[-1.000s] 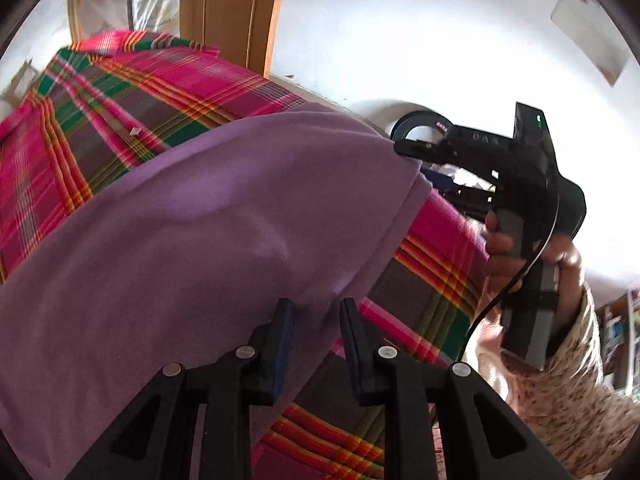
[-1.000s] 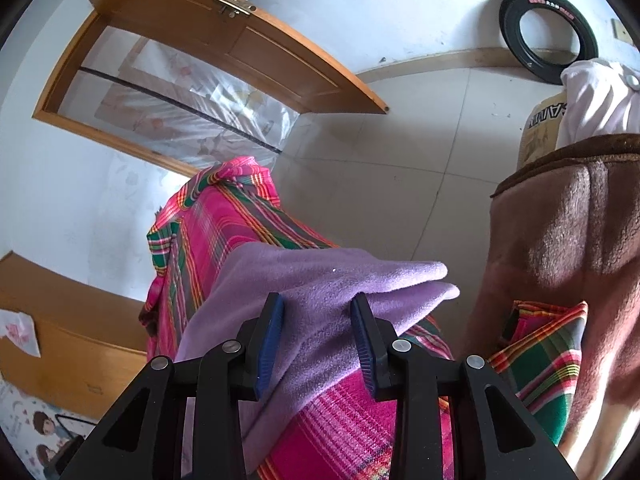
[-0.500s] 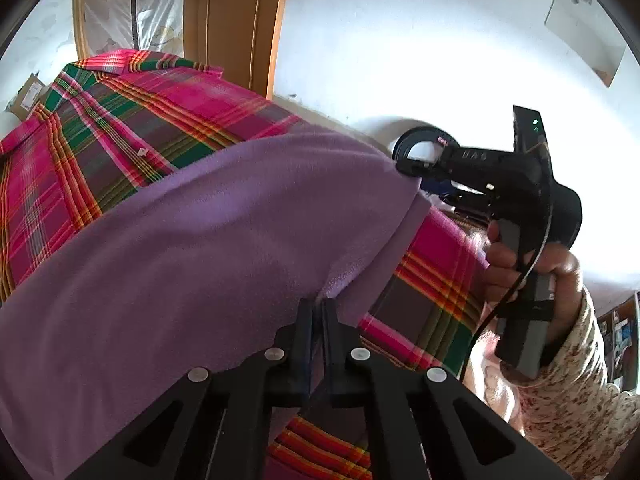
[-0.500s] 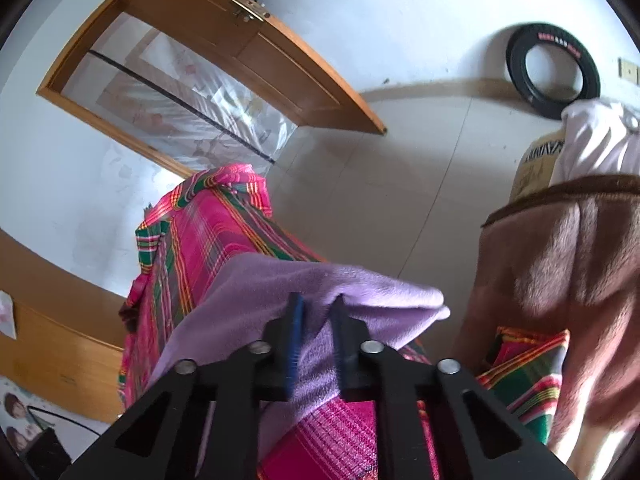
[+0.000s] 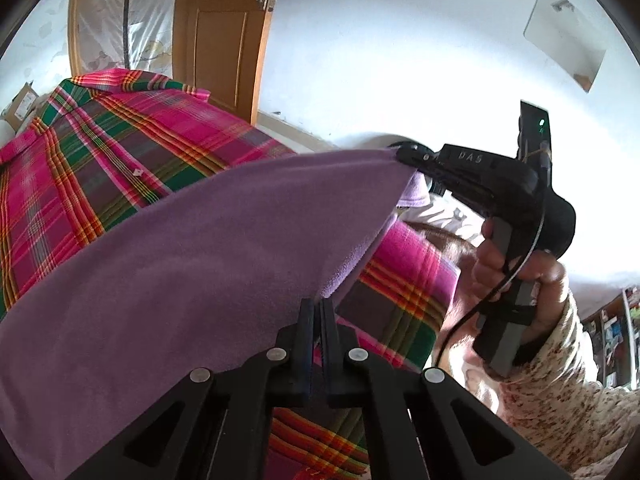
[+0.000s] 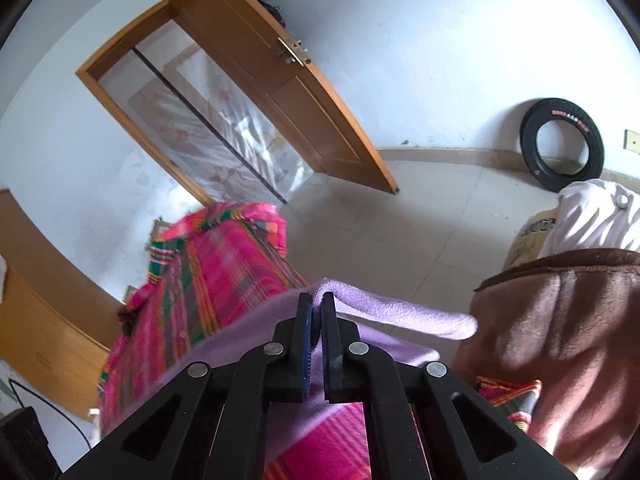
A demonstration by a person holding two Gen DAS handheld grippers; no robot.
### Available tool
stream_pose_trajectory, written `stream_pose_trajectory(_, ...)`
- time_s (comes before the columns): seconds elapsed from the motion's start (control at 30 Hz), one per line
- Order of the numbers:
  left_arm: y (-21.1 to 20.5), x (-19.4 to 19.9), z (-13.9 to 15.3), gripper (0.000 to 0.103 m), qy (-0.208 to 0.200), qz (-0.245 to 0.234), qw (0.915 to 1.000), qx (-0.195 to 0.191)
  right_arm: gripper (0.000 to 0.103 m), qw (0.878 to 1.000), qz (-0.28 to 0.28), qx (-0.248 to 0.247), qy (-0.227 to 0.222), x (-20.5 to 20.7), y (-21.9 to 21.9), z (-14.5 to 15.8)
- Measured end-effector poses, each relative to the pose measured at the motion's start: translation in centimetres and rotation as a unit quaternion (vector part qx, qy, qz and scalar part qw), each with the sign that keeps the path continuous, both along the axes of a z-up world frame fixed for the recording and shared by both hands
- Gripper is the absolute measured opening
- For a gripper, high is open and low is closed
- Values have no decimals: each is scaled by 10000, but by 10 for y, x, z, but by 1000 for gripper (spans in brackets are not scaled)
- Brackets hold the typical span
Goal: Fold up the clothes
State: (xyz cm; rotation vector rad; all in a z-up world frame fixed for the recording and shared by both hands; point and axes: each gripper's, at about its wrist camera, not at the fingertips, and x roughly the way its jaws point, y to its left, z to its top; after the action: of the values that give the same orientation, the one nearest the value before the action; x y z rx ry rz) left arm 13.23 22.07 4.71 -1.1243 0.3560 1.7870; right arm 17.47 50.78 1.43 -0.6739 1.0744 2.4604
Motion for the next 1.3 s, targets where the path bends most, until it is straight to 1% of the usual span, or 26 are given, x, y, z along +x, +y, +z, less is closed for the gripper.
stream_pose_trajectory(0.07, 2, -2, -8, 3, -130, 16, 9999, -50, 4, 9999, -12, -34, -161, 0, 1, -8)
stream_pose_trajectory(0.17, 3, -3, -18, 3, -281, 18, 9995, -120, 4, 9989, -86, -234, -390, 0, 5, -25)
stream_pose_trajectory(0.3, 1, -7, -24, 3, -414, 70, 9991, -95, 5, 9980, -172, -277, -536, 2, 9, -35)
stream_pose_trajectory(0.4, 1, -5, -24, 3, -413, 35, 9991, -107, 8, 9970, -340, -288, -632, 5, 12, -37)
stream_pose_trajectory(0.47, 0, -6, -25, 3, -496, 2, 9987, -120, 8, 9961, -430, -339, -693, 8, 15, -38)
stream_pose_trajectory(0.53, -5, -6, -22, 3, -546, 16, 9985, -54, 8, 9958, -469, -358, -693, 11, 16, -36)
stream_pose_trajectory(0.6, -11, -6, -19, 4, -577, 3, 9983, 6, 8, 9965, -477, -240, -636, 15, 11, -29)
stream_pose_trajectory(0.67, -17, -6, -17, 5, -584, 18, 9983, 43, 9, 9974, -419, -22, -590, 15, 2, -18)
stream_pose_trajectory(0.77, -31, -9, -12, 5, -577, 132, 9981, 146, 13, 9981, -71, 344, -515, 8, -20, -3)
stream_pose_trajectory(0.83, -44, -12, -9, 6, -582, 265, 9976, 248, 17, 9963, 361, 617, -468, -1, -42, 5)
stream_pose_trajectory(0.87, -50, -15, -6, 6, -584, 350, 9973, 275, 18, 9946, 582, 735, -446, -5, -51, 7)
stream_pose_trajectory(0.97, -75, -22, -1, 7, -609, 679, 9952, 367, 20, 9836, 1424, 1017, -428, -16, -81, 8)
stream_pose_trajectory(1.03, -97, -27, -1, 8, -628, 921, 9930, 404, 22, 9758, 1743, 1252, -416, -17, -98, 9)
stream_pose_trajectory(1.1, -115, -33, -2, 9, -615, 1156, 9906, 403, 27, 9672, 1993, 1544, -321, -15, -114, 11)
stream_pose_trajectory(1.13, -123, -35, -2, 9, -597, 1248, 9895, 413, 27, 9630, 2105, 1660, -293, -14, -121, 12)
stream_pose_trajectory(1.23, -153, -45, -5, 9, -625, 1622, 9835, 491, 28, 9543, 2380, 1774, -347, -16, -136, 10)
stream_pose_trajectory(1.3, -171, -51, -9, 9, -663, 1848, 9792, 516, 28, 9503, 2482, 1818, -471, -16, -147, 3)
